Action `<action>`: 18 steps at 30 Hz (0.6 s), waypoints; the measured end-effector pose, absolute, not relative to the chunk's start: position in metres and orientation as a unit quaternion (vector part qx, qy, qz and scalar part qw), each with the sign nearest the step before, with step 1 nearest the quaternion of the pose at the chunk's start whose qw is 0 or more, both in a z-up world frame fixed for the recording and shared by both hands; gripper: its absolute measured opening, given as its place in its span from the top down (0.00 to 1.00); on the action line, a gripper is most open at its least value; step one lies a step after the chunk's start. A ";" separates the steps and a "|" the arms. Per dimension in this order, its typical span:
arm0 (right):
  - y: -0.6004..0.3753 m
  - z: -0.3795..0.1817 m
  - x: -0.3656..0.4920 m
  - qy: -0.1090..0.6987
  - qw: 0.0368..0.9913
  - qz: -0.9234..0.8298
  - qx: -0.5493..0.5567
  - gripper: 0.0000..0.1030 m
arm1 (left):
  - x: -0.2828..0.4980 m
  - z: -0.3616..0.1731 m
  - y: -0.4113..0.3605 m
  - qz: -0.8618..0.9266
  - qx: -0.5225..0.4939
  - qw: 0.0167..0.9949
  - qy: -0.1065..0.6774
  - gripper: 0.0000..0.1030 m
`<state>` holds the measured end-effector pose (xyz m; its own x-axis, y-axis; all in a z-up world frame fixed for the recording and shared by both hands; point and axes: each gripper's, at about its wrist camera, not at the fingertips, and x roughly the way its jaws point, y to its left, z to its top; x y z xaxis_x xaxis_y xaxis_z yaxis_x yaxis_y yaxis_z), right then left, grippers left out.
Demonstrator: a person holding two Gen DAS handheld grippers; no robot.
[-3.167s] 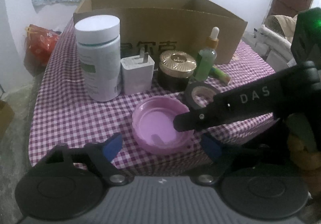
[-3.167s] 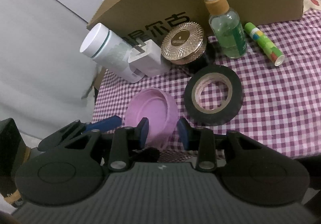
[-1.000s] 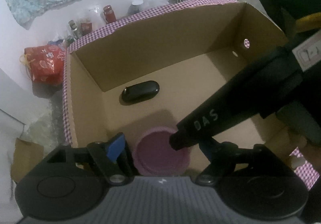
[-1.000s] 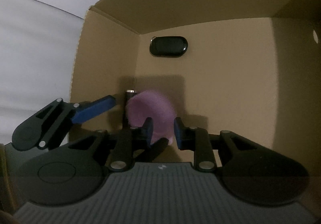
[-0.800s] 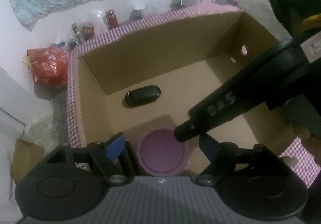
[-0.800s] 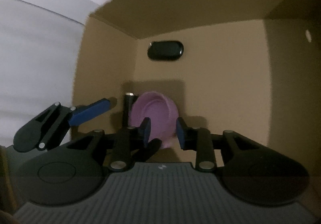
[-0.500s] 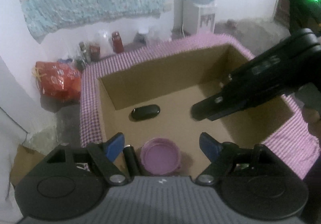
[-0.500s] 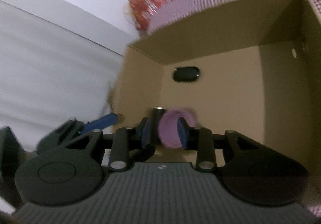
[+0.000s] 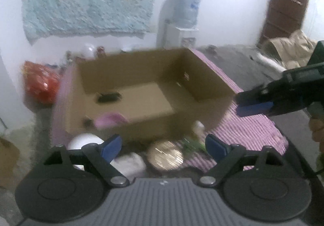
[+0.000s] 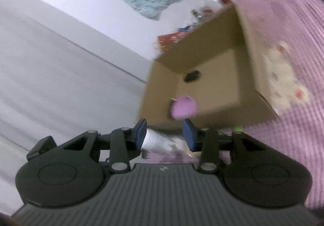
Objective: Organize rigid objects
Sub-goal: 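Open the right gripper to release the lid and withdraw, then close the right gripper on the green lip balm tube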
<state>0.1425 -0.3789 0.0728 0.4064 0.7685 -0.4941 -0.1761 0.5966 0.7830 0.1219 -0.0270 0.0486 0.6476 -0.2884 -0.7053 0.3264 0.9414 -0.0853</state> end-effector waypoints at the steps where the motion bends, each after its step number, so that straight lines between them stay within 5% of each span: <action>1: -0.381 0.061 0.137 0.456 0.774 0.296 0.325 0.61 | 0.119 0.039 -0.035 -0.180 0.022 0.904 0.388 0.12; 5: -0.375 0.027 0.126 0.478 0.809 0.239 0.245 0.62 | 0.111 0.003 -0.074 -0.220 0.018 0.888 0.404 0.14; 9: -0.360 0.010 0.127 0.479 0.826 0.233 0.186 0.62 | 0.111 -0.027 -0.107 -0.224 0.053 0.877 0.421 0.31; 15: -0.329 0.002 0.142 0.466 0.846 0.243 0.086 0.64 | 0.121 -0.039 -0.122 -0.227 0.058 0.872 0.429 0.38; 18: -0.323 -0.009 0.152 0.477 0.841 0.244 0.078 0.73 | 0.124 -0.041 -0.124 -0.226 0.061 0.873 0.428 0.40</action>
